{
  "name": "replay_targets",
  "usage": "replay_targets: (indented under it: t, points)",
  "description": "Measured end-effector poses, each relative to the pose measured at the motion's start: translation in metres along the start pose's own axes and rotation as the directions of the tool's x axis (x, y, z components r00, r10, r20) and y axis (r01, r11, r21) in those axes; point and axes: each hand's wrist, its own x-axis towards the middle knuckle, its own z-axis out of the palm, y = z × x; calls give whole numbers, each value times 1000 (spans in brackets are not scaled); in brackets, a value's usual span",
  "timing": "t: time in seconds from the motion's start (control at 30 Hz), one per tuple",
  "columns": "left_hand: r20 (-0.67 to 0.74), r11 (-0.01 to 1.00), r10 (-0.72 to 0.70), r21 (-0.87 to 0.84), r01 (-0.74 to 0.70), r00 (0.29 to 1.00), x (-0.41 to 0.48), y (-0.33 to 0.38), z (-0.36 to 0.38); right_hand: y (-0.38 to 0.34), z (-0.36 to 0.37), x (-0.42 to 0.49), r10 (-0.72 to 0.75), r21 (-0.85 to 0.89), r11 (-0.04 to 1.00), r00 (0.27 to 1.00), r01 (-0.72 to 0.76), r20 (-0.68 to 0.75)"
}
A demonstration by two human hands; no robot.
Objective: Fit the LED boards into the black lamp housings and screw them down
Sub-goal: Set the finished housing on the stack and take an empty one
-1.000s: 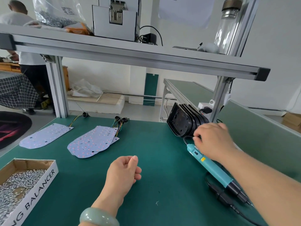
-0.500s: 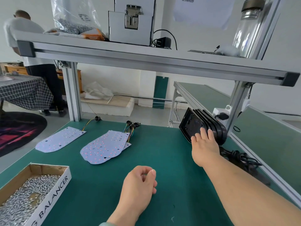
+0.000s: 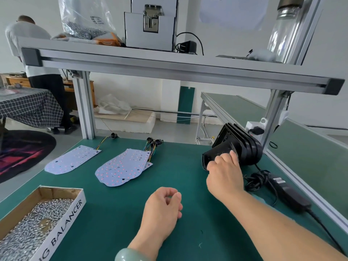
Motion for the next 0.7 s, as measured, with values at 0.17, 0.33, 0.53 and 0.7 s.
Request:
replay_targets:
  t: [0.17,0.33,0.53,0.7]
  points:
    - [-46,999,-18,-50,16,999,3,2,2,-28,-13,-15,185,324,929,983,-179,11]
    - [-353,997,58,74,-35,934,27,16,-22,-46,-20,-43,76,468,882,996,-47,-42]
    - [-221,708,106,701,83,969,69,10,-53,-49,-38,-74,-57,495,860,988,121,-143]
    - [-173,479,45,868,131,984,85,-2,-66,-73,-50,-82,-127,638,742,977,208,-172]
